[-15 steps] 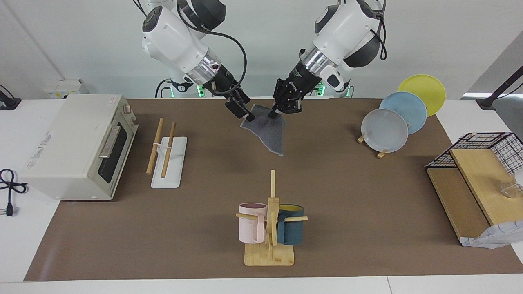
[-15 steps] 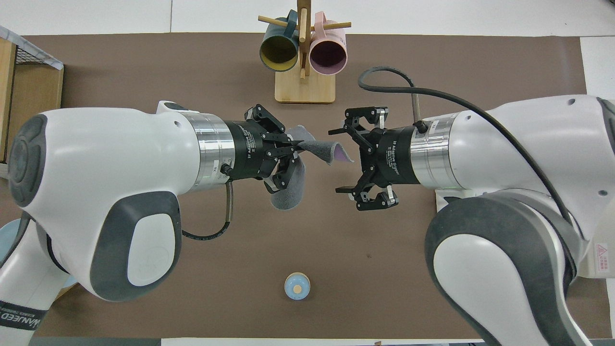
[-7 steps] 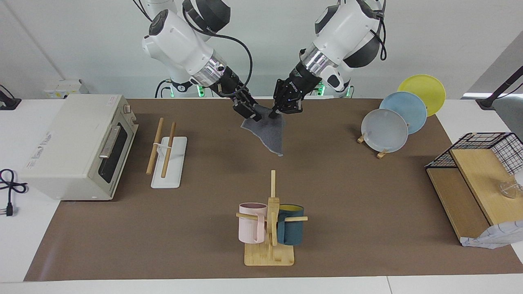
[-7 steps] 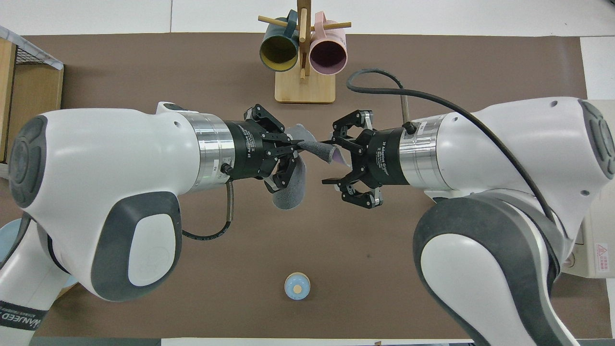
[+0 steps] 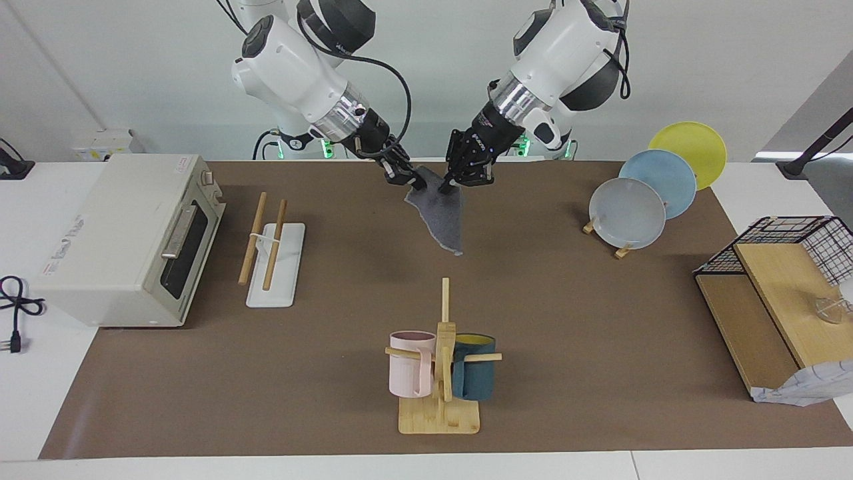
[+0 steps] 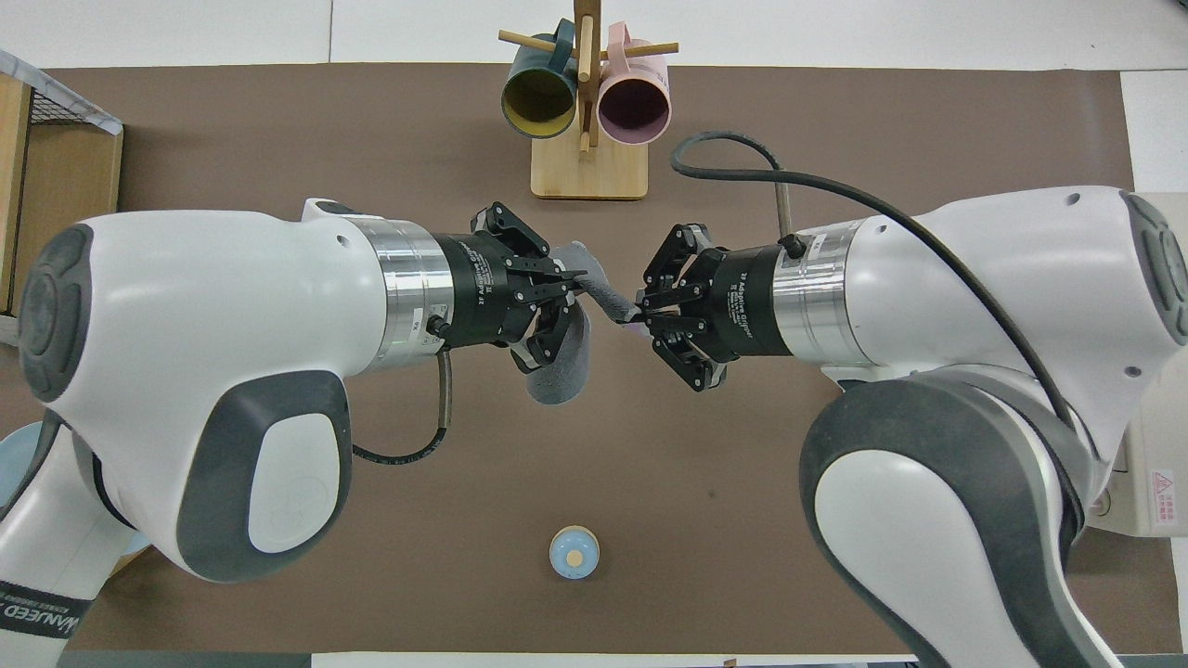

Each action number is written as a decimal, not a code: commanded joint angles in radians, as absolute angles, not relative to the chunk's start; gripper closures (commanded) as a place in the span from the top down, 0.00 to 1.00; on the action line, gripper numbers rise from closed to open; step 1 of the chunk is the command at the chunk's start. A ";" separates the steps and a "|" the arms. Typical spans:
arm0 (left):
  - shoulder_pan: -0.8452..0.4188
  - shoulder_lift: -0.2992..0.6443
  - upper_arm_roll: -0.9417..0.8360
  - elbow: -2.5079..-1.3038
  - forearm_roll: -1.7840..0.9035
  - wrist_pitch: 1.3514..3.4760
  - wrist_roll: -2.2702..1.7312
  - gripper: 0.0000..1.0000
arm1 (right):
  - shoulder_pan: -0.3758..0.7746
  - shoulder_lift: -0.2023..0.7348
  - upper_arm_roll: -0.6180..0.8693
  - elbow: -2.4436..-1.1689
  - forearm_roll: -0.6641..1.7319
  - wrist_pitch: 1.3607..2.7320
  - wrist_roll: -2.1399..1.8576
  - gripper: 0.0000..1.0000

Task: Fold towel and hang on rack
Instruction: 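Grasp the hanging towel corner with the right gripper beside the left gripper, then carry the towel toward the rails while the left gripper releases and withdraws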

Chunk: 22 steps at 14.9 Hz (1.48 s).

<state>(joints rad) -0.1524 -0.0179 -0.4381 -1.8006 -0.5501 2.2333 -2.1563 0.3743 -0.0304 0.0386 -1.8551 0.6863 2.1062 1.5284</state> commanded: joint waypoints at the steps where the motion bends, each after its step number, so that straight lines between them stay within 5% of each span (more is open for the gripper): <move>1: -0.163 -0.058 -0.428 -1.844 -0.569 2.252 -2.168 0.00 | 0.364 -0.028 0.043 -1.844 0.707 2.094 1.500 0.00; 3: -0.166 -0.058 -0.428 -1.847 -0.565 2.247 -2.148 0.00 | 0.362 -0.028 0.040 -1.842 0.707 2.085 1.496 0.00; 4: -0.170 -0.058 -0.428 -1.847 -0.555 2.249 -2.111 0.88 | 0.362 -0.028 0.040 -1.842 0.707 2.082 1.488 0.00; 5: -0.176 -0.060 -0.426 -1.847 -0.555 2.247 -2.073 1.00 | 0.362 -0.028 0.040 -1.842 0.707 2.077 1.485 0.00; 8: -0.175 -0.064 -0.426 -1.848 -0.555 2.244 -2.063 1.00 | 0.362 -0.029 0.034 -1.836 0.700 2.042 1.441 0.00; 16: -0.094 -0.066 -0.423 -1.870 -0.554 2.230 -1.933 1.00 | 0.138 -0.094 0.026 -1.836 0.445 1.577 0.724 0.00; 22: 0.060 -0.100 -0.422 -1.928 -0.554 2.128 -1.521 1.00 | 0.028 -0.106 0.026 -1.839 0.173 1.497 0.188 0.00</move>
